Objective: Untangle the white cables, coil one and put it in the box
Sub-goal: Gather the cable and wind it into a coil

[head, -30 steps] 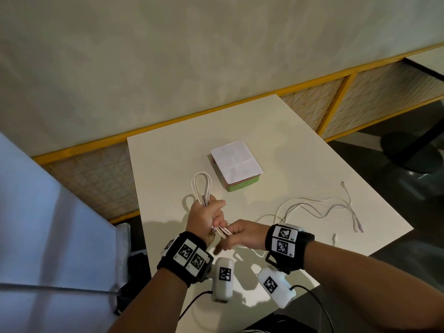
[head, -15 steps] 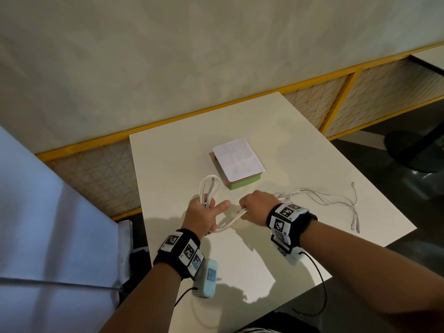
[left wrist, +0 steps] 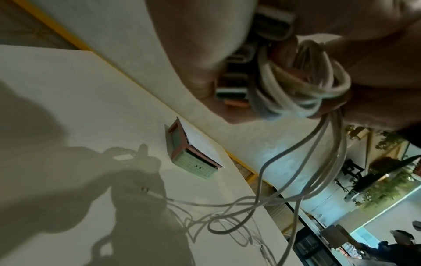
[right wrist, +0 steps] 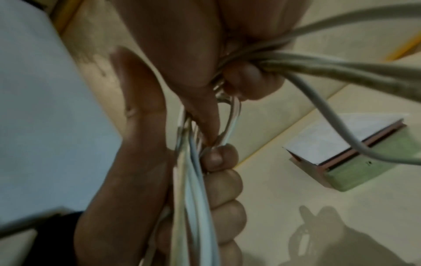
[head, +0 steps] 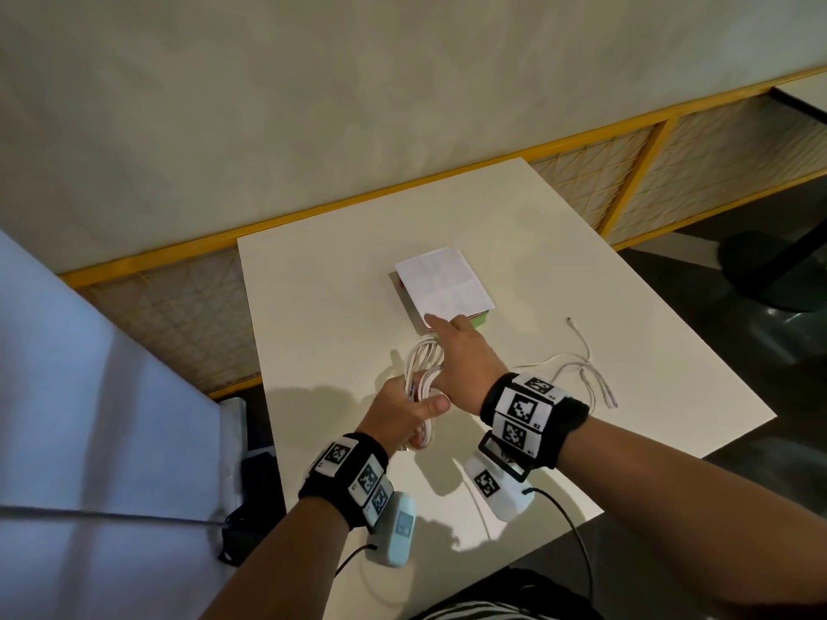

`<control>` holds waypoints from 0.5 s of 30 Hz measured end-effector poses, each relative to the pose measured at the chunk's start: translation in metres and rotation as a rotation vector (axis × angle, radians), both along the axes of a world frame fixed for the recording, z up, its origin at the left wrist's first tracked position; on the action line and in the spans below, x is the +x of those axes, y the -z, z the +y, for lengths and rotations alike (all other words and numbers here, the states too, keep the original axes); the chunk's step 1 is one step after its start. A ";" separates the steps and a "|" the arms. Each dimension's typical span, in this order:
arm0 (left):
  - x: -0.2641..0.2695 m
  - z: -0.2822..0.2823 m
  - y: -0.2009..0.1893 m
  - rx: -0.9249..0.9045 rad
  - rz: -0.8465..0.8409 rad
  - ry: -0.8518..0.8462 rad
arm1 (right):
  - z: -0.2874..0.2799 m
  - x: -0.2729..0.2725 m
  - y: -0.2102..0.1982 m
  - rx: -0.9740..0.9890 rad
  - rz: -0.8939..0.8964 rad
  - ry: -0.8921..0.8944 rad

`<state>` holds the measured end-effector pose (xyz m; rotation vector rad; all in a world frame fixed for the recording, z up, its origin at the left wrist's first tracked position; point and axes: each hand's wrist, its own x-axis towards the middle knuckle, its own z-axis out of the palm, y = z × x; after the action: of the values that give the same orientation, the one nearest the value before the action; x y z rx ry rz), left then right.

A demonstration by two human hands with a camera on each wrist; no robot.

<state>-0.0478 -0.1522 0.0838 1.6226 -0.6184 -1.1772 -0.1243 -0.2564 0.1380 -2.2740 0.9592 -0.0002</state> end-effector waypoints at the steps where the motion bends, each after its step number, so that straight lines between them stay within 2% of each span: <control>1: -0.001 0.001 0.001 0.023 0.020 0.000 | -0.002 0.000 0.004 0.007 0.013 -0.011; 5: -0.005 0.005 0.008 0.135 0.055 0.016 | -0.005 0.003 0.005 0.000 0.042 -0.106; 9: -0.005 0.002 0.013 0.197 0.102 -0.036 | 0.000 0.006 0.009 0.153 -0.070 0.034; 12: -0.004 -0.001 0.010 0.118 0.079 -0.028 | 0.001 0.011 0.016 0.275 -0.160 0.160; 15: -0.003 -0.003 0.009 0.096 0.082 -0.010 | 0.004 0.015 0.020 0.333 -0.166 0.212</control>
<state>-0.0506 -0.1548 0.0753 1.6469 -0.5077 -1.2766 -0.1092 -0.2520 0.1181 -1.8324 1.0239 -0.1114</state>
